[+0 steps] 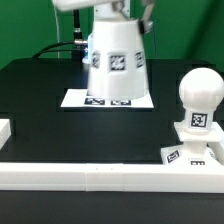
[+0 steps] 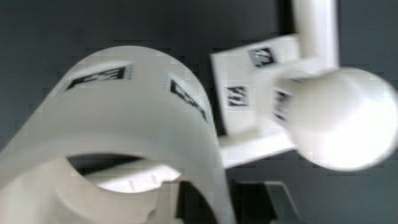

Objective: Assemble lamp

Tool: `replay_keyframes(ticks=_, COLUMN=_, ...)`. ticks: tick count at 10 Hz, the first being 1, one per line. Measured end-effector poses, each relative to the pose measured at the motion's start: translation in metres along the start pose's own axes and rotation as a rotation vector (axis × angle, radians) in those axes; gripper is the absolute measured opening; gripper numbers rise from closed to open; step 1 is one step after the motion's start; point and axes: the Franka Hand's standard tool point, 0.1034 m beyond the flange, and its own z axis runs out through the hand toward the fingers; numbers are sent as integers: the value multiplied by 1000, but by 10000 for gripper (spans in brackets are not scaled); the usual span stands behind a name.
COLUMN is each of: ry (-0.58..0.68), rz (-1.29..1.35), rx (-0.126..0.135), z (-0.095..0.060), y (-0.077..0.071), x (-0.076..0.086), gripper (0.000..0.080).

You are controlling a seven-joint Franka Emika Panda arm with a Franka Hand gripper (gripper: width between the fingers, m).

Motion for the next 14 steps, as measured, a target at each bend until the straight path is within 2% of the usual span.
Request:
replay_keyframes(ticks=2, ry=-11, rz=51, rx=15, z=-19, y=-33, x=9, gripper=45)
replay_keyframes(ticks=4, ry=-8, rz=35, rx=12, z=-13, y=-25, x=9, gripper=45)
replay_keyframes(ticks=6, ry=-8, rz=33, rx=12, z=-13, y=-27, x=8, gripper=45)
replay_keyframes(ticks=7, ry=-9, rz=51, rx=15, z=-14, y=-37, x=6, gripper=45)
replay_keyframes(ticks=8, ry=-5, rz=71, rx=22, z=-18, y=-54, x=6, gripper=45)
replay_keyframes(ticks=10, ry=1, rz=91, rx=33, z=-24, y=-77, x=12, gripper=45)
replay_keyframes(ticks=11, ry=5, rz=93, rx=37, z=-22, y=-87, x=15, gripper=45)
replay_keyframes(ticks=14, ry=-6, rz=88, rx=31, z=1, y=-97, x=12, gripper=45)
